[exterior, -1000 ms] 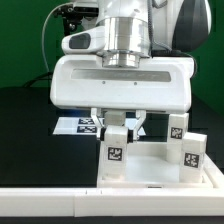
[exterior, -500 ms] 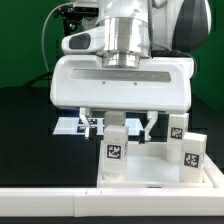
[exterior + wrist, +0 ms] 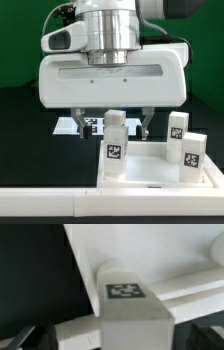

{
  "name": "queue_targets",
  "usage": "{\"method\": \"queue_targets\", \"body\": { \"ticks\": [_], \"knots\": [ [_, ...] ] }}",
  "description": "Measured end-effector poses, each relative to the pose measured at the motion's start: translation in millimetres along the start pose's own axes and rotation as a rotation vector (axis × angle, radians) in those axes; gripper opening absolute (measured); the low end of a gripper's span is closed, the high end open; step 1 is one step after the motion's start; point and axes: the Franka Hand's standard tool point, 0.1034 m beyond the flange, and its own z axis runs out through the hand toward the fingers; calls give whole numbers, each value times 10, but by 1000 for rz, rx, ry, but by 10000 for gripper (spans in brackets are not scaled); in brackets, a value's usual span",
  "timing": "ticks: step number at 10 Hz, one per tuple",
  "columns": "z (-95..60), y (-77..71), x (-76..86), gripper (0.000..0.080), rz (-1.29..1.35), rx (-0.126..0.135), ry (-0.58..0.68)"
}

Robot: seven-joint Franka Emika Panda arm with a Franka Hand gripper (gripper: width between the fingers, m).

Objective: Assemble square table

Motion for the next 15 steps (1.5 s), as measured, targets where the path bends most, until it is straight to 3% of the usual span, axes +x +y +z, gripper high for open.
{"method": "queue_targets", "body": {
  "ticks": [2, 4, 5, 7, 8, 9, 11, 14, 15],
  "knots": [
    [27, 68, -72, 649, 56, 13, -180],
    [74, 13, 40, 649, 47, 3, -144],
    [88, 12, 19, 649, 62, 1, -146],
    [89, 19, 23, 390, 98, -2, -145],
    [91, 17, 21, 390, 175, -6, -146],
    [93, 16, 20, 284, 261, -13, -146],
    [95, 17, 20, 284, 358, -20, -145],
    [109, -5, 22, 284, 819, -46, -124],
    [115, -20, 40, 284, 1040, -26, -119]
  ]
}}
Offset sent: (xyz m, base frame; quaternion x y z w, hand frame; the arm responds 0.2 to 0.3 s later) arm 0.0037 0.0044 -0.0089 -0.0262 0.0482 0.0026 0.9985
